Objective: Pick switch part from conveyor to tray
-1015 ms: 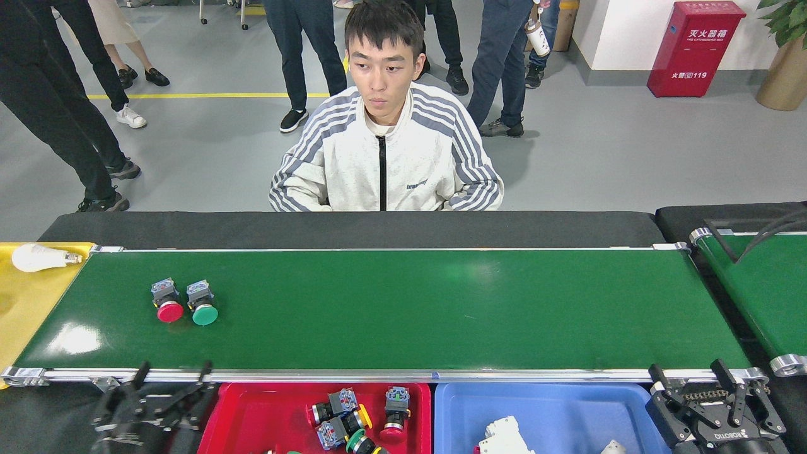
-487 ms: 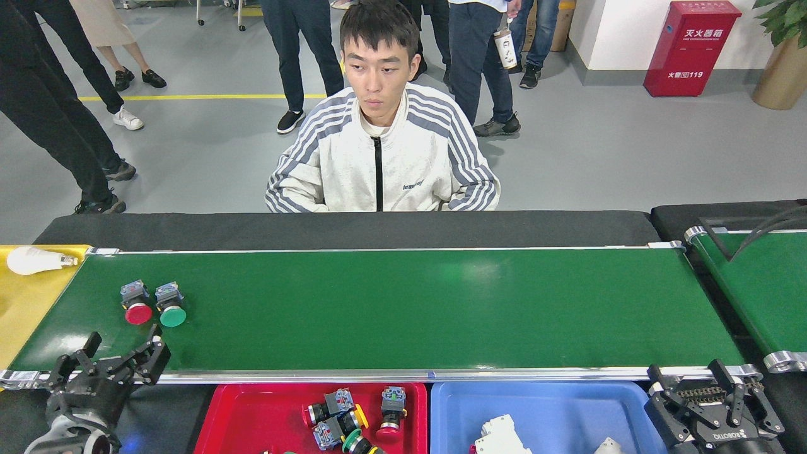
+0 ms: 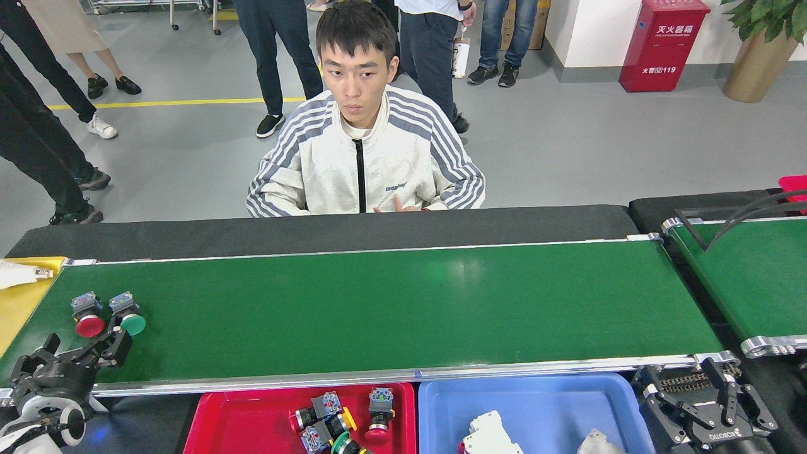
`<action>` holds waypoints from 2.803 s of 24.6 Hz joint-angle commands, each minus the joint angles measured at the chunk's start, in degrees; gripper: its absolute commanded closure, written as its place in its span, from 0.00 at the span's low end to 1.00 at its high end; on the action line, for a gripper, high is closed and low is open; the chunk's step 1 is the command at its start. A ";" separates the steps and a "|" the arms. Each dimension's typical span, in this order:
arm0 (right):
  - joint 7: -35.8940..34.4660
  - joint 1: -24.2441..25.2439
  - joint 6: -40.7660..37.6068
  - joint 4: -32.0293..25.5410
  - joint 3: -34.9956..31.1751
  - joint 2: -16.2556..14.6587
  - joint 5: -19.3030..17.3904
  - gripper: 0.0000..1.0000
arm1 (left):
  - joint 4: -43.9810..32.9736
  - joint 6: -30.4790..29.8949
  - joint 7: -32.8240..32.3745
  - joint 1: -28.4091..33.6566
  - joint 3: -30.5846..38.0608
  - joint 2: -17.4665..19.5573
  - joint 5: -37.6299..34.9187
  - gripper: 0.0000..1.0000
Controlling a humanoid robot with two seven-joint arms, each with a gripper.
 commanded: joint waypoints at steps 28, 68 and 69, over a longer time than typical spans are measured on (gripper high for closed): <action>-0.08 -4.74 -0.05 3.10 1.56 -1.20 -0.15 0.00 | -44.74 -30.44 8.14 32.03 -6.23 0.20 10.13 0.75; 0.53 2.99 -0.13 -7.44 1.38 3.02 -0.06 0.00 | -51.24 -10.22 1.99 42.32 11.26 -7.98 10.21 0.00; 0.62 2.99 -0.13 -7.44 1.38 3.37 -0.06 0.00 | -51.24 -10.22 1.99 41.97 11.44 -7.89 10.21 0.00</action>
